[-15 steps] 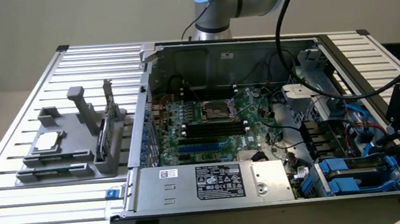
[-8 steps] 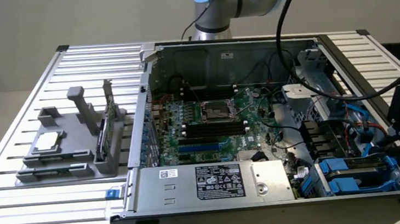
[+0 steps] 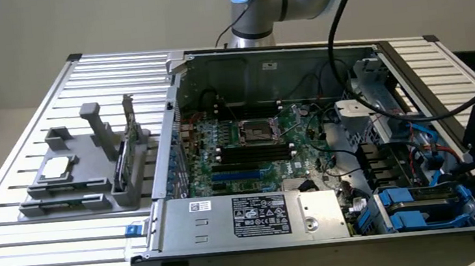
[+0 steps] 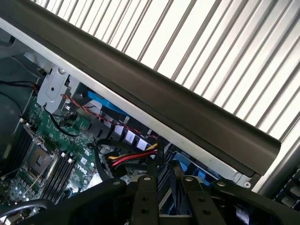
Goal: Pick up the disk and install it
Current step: 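Insert the first disk wire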
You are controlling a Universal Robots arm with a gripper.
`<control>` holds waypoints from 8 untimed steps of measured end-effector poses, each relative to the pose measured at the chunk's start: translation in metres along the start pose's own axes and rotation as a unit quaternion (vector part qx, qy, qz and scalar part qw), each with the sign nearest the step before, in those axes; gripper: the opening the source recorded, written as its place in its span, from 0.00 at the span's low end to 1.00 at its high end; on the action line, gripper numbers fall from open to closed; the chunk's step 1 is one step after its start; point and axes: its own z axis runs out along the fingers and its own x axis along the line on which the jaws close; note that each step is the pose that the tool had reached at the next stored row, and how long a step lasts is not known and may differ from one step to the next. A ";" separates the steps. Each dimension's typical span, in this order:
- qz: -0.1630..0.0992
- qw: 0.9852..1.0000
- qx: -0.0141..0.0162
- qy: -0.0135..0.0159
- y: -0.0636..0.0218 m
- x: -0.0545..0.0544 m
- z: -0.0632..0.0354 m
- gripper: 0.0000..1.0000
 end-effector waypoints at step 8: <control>-0.011 1.000 -0.009 -0.005 -0.0109 0.004 0.0042 0.25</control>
